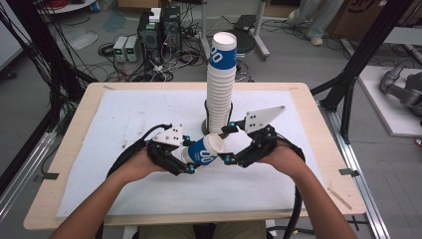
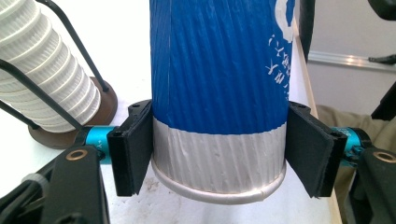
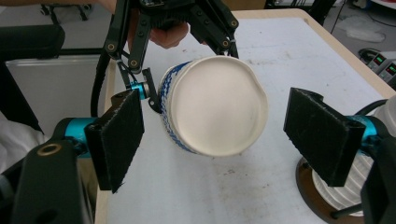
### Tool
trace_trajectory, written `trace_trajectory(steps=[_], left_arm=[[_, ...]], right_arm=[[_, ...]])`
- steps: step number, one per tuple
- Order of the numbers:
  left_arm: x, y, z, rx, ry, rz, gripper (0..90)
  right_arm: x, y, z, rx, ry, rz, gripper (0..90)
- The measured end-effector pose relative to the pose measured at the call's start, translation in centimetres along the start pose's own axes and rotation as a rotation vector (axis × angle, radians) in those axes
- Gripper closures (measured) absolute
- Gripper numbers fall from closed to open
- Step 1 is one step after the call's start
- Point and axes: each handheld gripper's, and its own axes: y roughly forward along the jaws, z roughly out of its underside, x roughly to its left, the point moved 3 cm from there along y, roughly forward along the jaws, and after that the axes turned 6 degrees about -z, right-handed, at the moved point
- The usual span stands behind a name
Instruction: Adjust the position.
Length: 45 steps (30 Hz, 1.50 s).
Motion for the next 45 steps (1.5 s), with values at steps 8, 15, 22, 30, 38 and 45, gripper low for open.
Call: trace_trajectory(steps=[8,15,22,30,38,45], left_arm=[[-0.2,0.1,-0.3,0.025,0.015,0.026,29.8],[-0.6,0.7,-0.2,0.034,0.020,0.050,29.6],[-1.0,1.2,-0.3,0.048,0.035,0.070,29.6],[-1.2,1.4,-0.2,0.045,0.037,0.079,28.7],[-1.5,1.5,0.2,-0.017,-0.001,0.098,20.9],[-1.2,0.8,0.8,-0.094,-0.026,0.078,19.2]], right_arm=[[-0.1,0.8,-0.6,0.055,-0.025,-0.022,20.5],[-0.1,2.1,-0.5,0.129,-0.042,-0.060,20.5],[0.2,3.5,-0.4,0.200,-0.067,-0.101,21.1],[0.2,3.6,-0.3,0.213,-0.079,-0.126,30.0],[0.5,3.4,-0.2,0.209,-0.077,-0.148,30.2],[0.4,2.9,0.5,0.192,-0.065,-0.151,30.2]])
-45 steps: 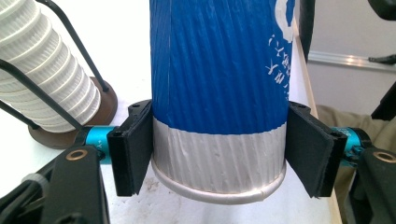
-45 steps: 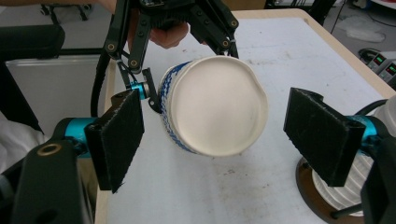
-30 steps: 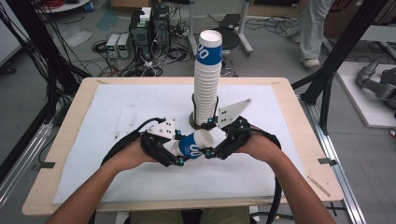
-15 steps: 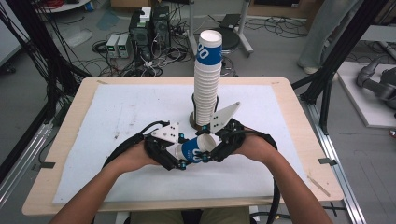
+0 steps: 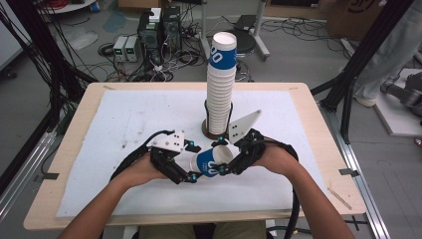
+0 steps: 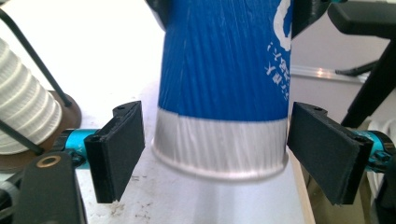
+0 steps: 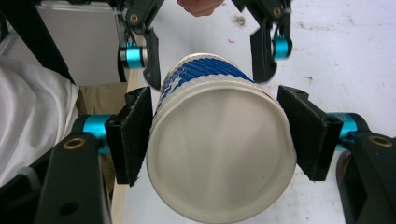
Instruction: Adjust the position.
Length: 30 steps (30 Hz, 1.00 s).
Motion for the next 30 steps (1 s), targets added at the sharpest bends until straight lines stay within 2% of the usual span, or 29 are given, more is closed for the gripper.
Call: trace_trajectory(steps=[10,17,24,30], left_arm=[[0.3,-1.1,0.5,-0.097,-0.033,-0.038,18.9],[0.5,-1.8,1.0,-0.219,-0.097,-0.081,18.4],[0.5,-2.0,1.8,-0.316,-0.144,-0.104,17.4],[0.4,-1.8,2.5,-0.374,-0.163,-0.118,16.9]], right_arm=[[-0.1,-0.9,1.7,-0.049,0.047,0.031,30.3],[0.0,-1.1,2.5,-0.090,0.068,0.046,30.2],[0.1,-1.3,3.5,-0.165,0.095,0.062,30.3],[0.3,-1.2,4.4,-0.236,0.123,0.074,30.2]])
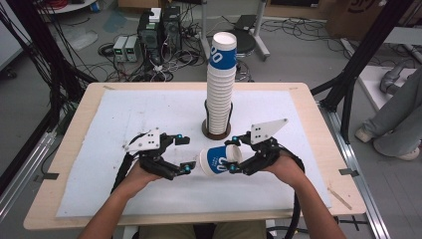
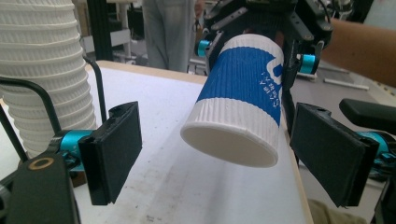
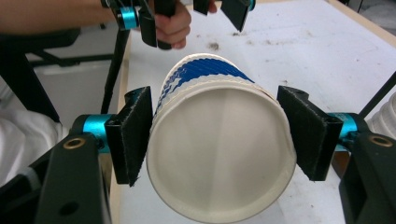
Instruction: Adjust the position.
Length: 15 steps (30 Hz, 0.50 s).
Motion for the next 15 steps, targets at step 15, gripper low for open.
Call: trace_trajectory(steps=[15], left_arm=[[-0.6,0.9,1.1,-0.056,-0.028,0.024,15.0]], right_arm=[[0.2,-0.1,1.3,-0.123,0.042,-0.012,30.4]])
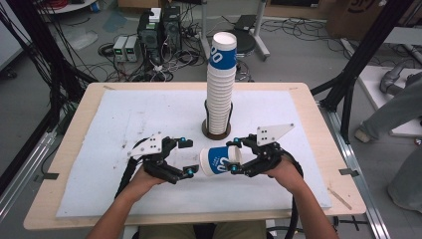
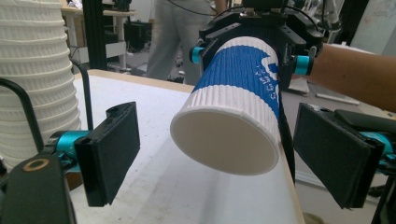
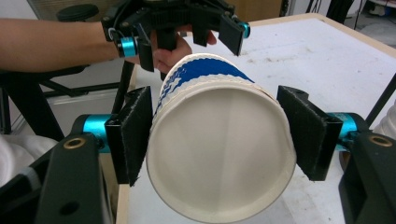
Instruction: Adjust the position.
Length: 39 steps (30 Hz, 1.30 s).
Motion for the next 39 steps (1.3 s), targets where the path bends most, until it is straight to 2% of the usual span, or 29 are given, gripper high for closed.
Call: trace_trajectory(steps=[9,22,29,33,37,39], left_arm=[[-0.5,0.9,0.2,-0.013,0.005,0.031,14.9],[-0.7,1.6,0.3,-0.007,0.011,0.067,14.9],[-0.9,2.2,0.2,-0.009,0.006,0.081,14.8],[-0.9,2.1,0.1,-0.025,-0.006,0.092,14.7],[-1.0,2.2,0.0,-0.028,0.003,0.095,15.7],[-1.0,2.2,0.0,-0.026,0.020,0.091,17.6]], right_arm=[[0.0,0.0,-0.1,-0.056,0.018,-0.023,30.4],[-0.1,0.2,-0.2,-0.121,0.043,-0.052,30.5],[-0.1,0.5,-0.3,-0.138,0.049,-0.078,30.5],[-0.1,0.3,-0.2,-0.159,0.070,-0.092,30.5],[-0.2,0.4,0.1,-0.185,0.090,-0.114,30.5],[-0.2,0.5,0.3,-0.177,0.095,-0.116,30.7]])
